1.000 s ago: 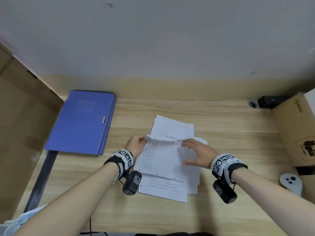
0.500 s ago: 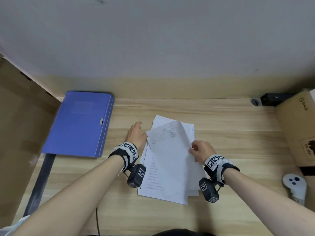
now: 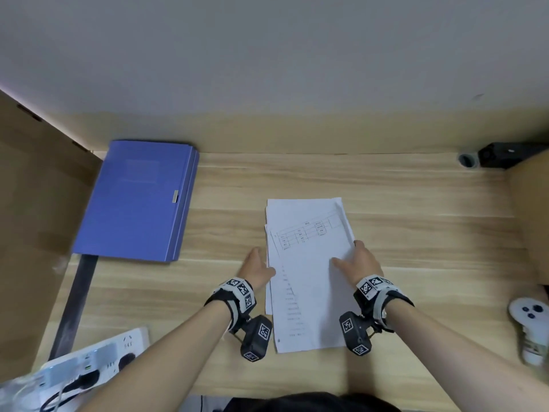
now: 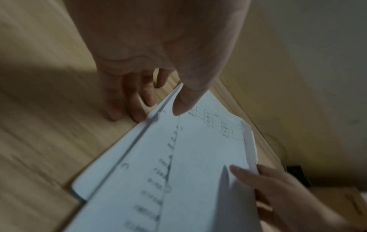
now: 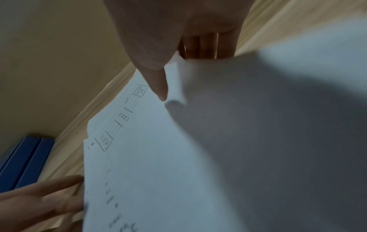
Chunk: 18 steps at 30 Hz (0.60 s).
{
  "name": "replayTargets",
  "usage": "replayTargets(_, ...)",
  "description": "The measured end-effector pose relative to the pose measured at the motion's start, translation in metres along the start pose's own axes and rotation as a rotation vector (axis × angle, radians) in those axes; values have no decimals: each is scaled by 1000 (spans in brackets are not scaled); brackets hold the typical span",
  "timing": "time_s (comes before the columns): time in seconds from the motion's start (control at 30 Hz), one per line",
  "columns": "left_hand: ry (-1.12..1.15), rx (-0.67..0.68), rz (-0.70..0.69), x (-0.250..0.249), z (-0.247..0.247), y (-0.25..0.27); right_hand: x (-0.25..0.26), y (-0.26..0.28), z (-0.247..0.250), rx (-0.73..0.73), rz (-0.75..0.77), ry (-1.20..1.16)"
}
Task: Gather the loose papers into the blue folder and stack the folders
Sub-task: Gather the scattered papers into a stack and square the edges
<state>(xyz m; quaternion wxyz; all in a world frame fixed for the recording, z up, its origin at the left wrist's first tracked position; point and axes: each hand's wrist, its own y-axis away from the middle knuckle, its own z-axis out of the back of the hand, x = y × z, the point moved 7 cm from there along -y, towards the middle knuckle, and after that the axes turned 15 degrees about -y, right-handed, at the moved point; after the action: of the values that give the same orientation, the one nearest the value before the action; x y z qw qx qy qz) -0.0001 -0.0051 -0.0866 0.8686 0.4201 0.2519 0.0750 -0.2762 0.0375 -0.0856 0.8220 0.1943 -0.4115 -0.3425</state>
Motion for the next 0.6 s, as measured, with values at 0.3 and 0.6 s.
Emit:
replayTargets(0.3, 146, 25, 51, 5, -9, 4, -8, 14, -23, 100, -22, -258)
replayTargets(0.6, 608, -1, 24, -10, 8, 1, 36, 34, 13, 84, 175, -568)
